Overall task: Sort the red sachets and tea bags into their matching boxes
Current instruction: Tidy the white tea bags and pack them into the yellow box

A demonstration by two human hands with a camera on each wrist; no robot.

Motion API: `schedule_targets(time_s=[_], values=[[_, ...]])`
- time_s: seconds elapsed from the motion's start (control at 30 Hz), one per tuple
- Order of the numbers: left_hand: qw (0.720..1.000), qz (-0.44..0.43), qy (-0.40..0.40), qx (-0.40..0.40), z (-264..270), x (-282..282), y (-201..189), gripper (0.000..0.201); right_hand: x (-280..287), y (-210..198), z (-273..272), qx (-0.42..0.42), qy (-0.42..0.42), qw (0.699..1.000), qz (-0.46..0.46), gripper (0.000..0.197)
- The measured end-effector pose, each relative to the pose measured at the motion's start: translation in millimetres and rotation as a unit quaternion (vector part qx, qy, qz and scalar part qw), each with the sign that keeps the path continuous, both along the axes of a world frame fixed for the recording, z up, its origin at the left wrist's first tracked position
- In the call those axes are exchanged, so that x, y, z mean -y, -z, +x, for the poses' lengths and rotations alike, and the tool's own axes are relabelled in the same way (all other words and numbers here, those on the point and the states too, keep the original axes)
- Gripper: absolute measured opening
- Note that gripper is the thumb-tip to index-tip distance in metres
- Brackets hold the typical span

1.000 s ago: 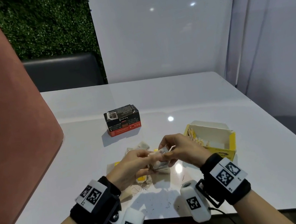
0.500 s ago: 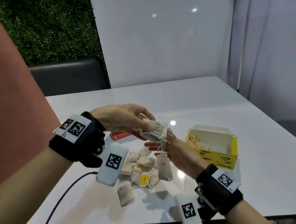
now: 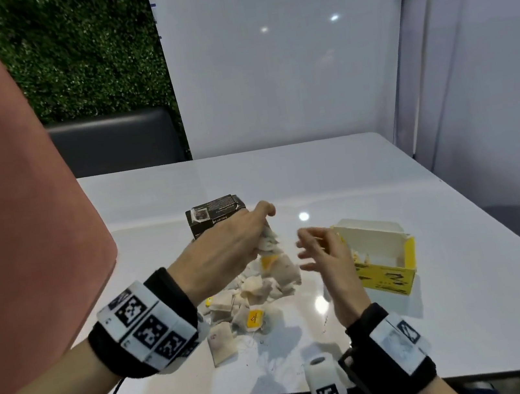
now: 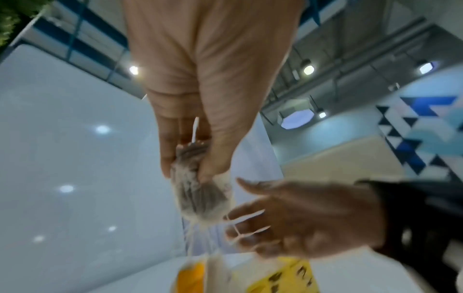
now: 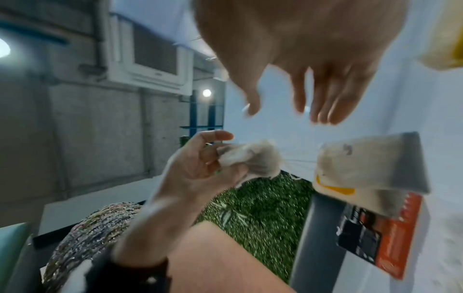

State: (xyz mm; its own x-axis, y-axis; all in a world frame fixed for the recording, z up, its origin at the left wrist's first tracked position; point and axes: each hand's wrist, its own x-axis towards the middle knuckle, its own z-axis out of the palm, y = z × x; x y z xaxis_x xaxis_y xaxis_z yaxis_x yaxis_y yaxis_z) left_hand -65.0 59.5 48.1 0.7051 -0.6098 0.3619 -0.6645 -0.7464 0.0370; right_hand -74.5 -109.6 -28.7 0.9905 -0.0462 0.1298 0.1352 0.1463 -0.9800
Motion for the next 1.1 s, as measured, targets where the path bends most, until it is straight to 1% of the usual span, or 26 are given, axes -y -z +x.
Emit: schedule_targets(time_s=[0.03,0.07,0.13,0.17,0.2,0.23,0.27,0.33,0.37,0.4,0.43,0.47,0.5,0.53,0.57,0.6,0.63,0.67,0.7,0.73,0.77,0.83,0.87,0.93,1.0,1.1], values=[[0.999,0.009,0.004,0.037,-1.4,-3.0,4.0,0.065,0.6,2.7,-4.1,-0.022,0.012,0.999,0.022,0.060],[0.998,0.020,0.007,0.064,-3.3,-4.2,7.6,0.068,0.1,4.9,-8.5,-0.060,-0.018,0.996,0.065,0.059],[0.994,0.045,0.017,0.096,-7.7,-1.2,16.9,0.067,-4.9,4.4,-17.1,-0.148,-0.116,0.968,0.169,0.055],[0.993,0.053,0.030,0.098,-10.9,2.8,22.2,0.064,-6.4,1.2,-19.5,-0.173,-0.145,0.951,0.209,0.052],[0.993,0.048,0.041,0.097,-17.0,7.5,25.9,0.059,-7.0,-0.8,-18.4,-0.180,-0.158,0.943,0.231,0.051],[0.994,0.029,0.053,0.091,-22.1,11.4,30.4,0.049,-7.1,-2.1,-16.6,-0.173,-0.158,0.942,0.239,0.048],[0.995,-0.001,0.068,0.068,-27.3,13.9,34.3,0.040,-6.7,-3.3,-15.0,-0.164,-0.154,0.944,0.239,0.046],[0.993,-0.076,0.093,0.010,-31.8,13.5,44.6,0.036,-5.3,-2.9,-12.1,-0.152,-0.141,0.951,0.228,0.042],[0.990,-0.109,0.086,-0.010,-30.3,11.5,50.9,0.037,-4.1,-1.1,-11.4,-0.151,-0.136,0.954,0.221,0.038],[0.987,-0.142,0.069,-0.037,-28.0,7.8,56.9,0.043,-3.0,0.7,-11.9,-0.151,-0.134,0.956,0.213,0.032],[0.979,-0.183,0.046,-0.074,-25.6,4.6,60.9,0.056,-1.9,1.5,-12.3,-0.150,-0.134,0.958,0.203,0.025],[0.964,-0.236,0.022,-0.122,-23.4,0.2,63.7,0.072,-0.7,2.2,-12.7,-0.145,-0.130,0.964,0.182,0.019],[0.938,-0.295,-0.006,-0.180,-21.1,-5.2,64.8,0.086,0.4,3.1,-13.0,-0.138,-0.123,0.971,0.151,0.018],[0.899,-0.354,-0.038,-0.255,-22.0,-8.9,62.5,0.098,1.4,4.3,-12.6,-0.126,-0.114,0.979,0.110,0.020],[0.839,-0.411,-0.071,-0.348,-22.1,-12.0,60.9,0.108,1.8,5.1,-12.4,-0.112,-0.106,0.986,0.070,0.022],[0.753,-0.470,-0.094,-0.451,-23.0,-13.3,59.3,0.115,2.0,5.0,-12.5,-0.099,-0.102,0.989,0.035,0.023],[0.662,-0.510,-0.108,-0.539,-22.2,-14.4,60.9,0.113,1.6,4.6,-12.6,-0.087,-0.103,0.991,0.009,0.023],[0.595,-0.531,-0.106,-0.593,-22.1,-13.2,62.3,0.101,1.0,4.1,-12.9,-0.076,-0.109,0.991,-0.011,0.025],[0.569,-0.536,-0.088,-0.618,-23.0,-10.1,63.1,0.083,-0.1,2.9,-13.3,-0.065,-0.117,0.991,-0.029,0.026],[0.575,-0.527,-0.069,-0.622,-24.9,-5.9,63.0,0.063,-1.6,1.3,-14.0,-0.053,-0.122,0.990,-0.049,0.027],[0.595,-0.512,-0.054,-0.616,-26.2,-1.0,62.7,0.048,-3.2,0.7,-14.1,-0.041,-0.124,0.989,-0.069,0.026],[0.622,-0.493,-0.045,-0.606,-25.7,4.7,65.3,0.034,-6.2,1.5,-14.0,-0.020,-0.120,0.987,-0.101,0.022],[0.621,-0.489,-0.045,-0.610,-25.4,6.3,65.7,0.030,-6.8,2.1,-13.9,-0.011,-0.116,0.986,-0.118,0.021],[0.608,-0.484,-0.049,-0.628,-24.4,5.5,64.9,0.024,-4.8,4.0,-12.0,0.002,-0.113,0.982,-0.149,0.021],[0.595,-0.462,-0.061,-0.655,-22.6,1.1,58.4,0.020,0.6,4.3,-11.4,0.003,-0.111,0.984,-0.139,0.020],[0.582,-0.414,-0.045,-0.699,-16.9,-9.4,36.5,0.019,11.1,6.5,-9.4,-0.004,-0.076,0.991,-0.108,0.022]])
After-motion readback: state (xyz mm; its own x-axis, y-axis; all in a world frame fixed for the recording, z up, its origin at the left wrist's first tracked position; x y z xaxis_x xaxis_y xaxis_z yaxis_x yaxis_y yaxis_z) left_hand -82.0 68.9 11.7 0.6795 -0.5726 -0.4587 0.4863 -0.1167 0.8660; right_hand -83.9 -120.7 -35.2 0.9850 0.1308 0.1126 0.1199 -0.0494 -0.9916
